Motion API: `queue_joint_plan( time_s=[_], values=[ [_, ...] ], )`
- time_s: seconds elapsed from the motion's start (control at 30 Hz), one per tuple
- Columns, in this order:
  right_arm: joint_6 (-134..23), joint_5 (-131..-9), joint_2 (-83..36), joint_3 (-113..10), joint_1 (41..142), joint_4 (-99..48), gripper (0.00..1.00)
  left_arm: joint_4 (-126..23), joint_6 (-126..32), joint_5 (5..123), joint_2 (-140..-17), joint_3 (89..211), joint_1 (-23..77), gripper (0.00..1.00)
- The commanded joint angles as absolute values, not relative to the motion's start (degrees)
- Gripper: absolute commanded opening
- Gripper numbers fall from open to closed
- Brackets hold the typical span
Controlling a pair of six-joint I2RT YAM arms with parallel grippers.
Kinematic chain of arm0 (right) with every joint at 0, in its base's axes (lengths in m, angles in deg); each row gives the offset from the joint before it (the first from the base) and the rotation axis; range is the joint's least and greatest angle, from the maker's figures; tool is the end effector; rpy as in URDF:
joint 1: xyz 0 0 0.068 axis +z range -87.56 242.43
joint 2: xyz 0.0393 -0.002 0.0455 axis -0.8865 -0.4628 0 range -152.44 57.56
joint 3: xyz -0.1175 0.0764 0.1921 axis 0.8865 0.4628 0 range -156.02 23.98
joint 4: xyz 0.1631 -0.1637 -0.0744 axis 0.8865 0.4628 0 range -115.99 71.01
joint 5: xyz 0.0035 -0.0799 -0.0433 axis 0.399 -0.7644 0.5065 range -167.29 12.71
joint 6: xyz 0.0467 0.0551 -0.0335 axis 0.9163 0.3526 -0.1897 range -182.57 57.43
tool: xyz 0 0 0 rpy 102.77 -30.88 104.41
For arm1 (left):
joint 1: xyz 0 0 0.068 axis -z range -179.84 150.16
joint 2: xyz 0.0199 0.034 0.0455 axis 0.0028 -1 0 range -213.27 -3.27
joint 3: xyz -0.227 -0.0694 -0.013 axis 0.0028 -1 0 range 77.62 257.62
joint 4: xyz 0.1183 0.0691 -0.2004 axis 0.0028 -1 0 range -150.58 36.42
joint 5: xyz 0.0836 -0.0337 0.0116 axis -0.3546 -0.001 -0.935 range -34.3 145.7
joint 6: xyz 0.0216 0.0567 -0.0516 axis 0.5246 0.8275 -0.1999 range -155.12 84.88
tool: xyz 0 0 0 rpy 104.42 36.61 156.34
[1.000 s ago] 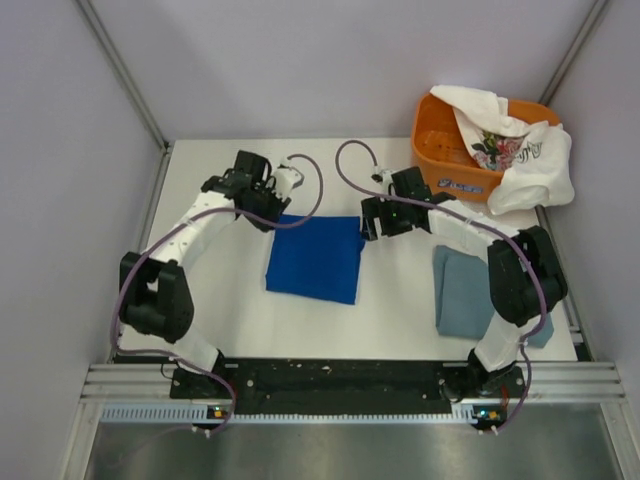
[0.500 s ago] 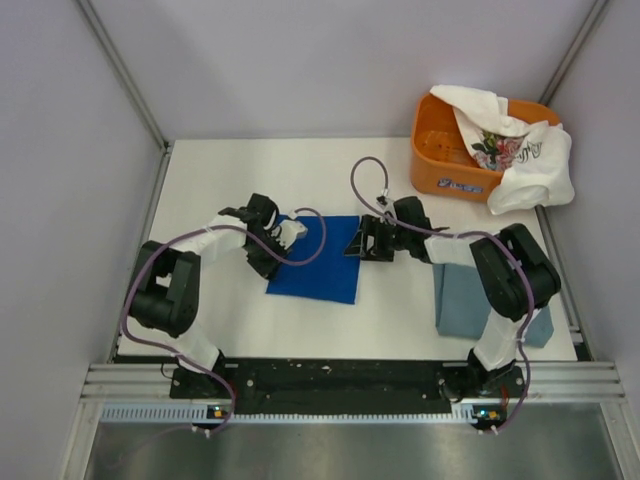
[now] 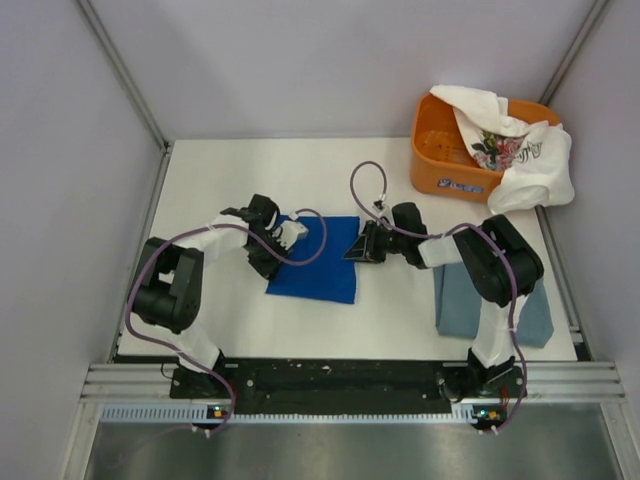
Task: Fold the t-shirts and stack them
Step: Put the neatly folded tshirt into the corner of the board with the right arm
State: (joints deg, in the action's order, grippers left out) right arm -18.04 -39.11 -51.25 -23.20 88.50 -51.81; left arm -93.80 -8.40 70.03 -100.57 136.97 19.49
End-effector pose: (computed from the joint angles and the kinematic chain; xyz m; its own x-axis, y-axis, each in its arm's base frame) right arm 0.3019 0.1949 0.0848 -0.9327 0.1575 -0.3245 -0.1986 0.5266 0.8266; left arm 0.2698 -0.1126 0.1108 -0.6593 0.6928 -0.2921 0.7444 0.6560 -0.1244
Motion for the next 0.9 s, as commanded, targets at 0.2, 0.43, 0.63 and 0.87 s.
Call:
queue_joint_plan(
  time_s=[0.2, 0.43, 0.63, 0.87],
  values=[
    [-24.8, -37.2, -47.0, -26.6, 87.6, -46.8, 0.0, -94.3, -5.1, 72.0, -95.7, 136.9, 18.7, 0.47],
    [-48.9, -46.1, -36.9, -32.1, 87.4, -14.3, 0.0, -96.6, -4.4, 71.4, -88.4, 138.5, 16.2, 0.79],
    [-61.0, -53.5, -28.8, -33.9, 87.4, 6.2, 0.0, -97.2, -4.3, 70.5, -86.9, 139.0, 15.4, 0.79],
    [-69.2, -66.6, -24.0, -40.5, 87.4, 26.5, 0.0, -97.7, -3.3, 71.2, -86.4, 139.9, 15.1, 0.79]
  ],
)
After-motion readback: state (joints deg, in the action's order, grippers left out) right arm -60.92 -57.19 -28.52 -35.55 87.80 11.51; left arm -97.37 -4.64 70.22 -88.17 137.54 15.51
